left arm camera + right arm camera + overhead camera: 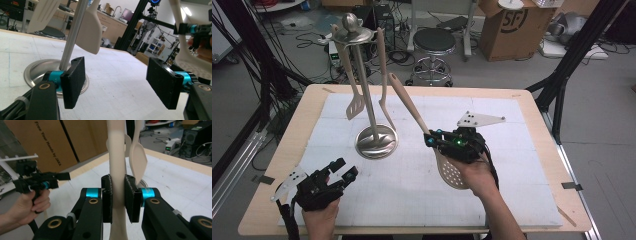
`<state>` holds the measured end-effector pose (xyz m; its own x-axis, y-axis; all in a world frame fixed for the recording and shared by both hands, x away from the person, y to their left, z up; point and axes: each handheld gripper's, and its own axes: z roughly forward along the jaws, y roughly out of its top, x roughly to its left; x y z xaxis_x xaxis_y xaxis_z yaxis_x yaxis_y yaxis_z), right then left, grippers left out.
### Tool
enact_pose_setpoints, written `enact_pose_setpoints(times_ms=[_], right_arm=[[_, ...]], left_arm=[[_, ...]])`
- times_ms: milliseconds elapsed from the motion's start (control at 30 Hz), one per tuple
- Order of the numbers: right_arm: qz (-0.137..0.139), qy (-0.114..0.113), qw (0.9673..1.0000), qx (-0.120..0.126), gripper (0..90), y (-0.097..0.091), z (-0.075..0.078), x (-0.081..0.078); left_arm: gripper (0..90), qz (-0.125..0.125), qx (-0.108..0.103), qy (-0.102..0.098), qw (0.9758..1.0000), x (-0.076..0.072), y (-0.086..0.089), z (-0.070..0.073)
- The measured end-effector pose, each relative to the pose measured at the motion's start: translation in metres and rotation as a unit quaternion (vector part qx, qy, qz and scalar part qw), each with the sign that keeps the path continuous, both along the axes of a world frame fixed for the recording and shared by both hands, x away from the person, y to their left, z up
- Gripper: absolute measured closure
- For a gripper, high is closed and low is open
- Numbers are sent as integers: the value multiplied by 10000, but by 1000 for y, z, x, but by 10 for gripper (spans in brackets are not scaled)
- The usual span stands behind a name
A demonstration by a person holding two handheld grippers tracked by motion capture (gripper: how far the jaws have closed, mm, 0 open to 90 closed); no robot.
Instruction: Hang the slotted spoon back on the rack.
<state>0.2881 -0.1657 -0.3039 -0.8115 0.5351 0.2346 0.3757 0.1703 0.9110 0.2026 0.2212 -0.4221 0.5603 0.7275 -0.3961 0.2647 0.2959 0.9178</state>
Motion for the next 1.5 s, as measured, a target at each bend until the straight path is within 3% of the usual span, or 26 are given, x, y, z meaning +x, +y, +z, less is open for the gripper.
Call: enact_pose_setpoints(times_ms=[433, 700, 1167, 1500], right_arm=[[43, -189, 9990, 412, 789, 6, 12, 8], [46, -388, 9974, 606, 788, 8, 23, 10], [160, -514, 9967, 615, 788, 19, 47, 20], [224, -476, 9971, 558, 788, 27, 47, 24]], left_arm=[[309, 171, 385, 67, 9991, 10, 6, -6], [306, 294, 550, 254, 9977, 17, 8, -12], [306, 441, 605, 276, 9968, 19, 10, -13], [306, 440, 561, 258, 9971, 18, 11, -13]])
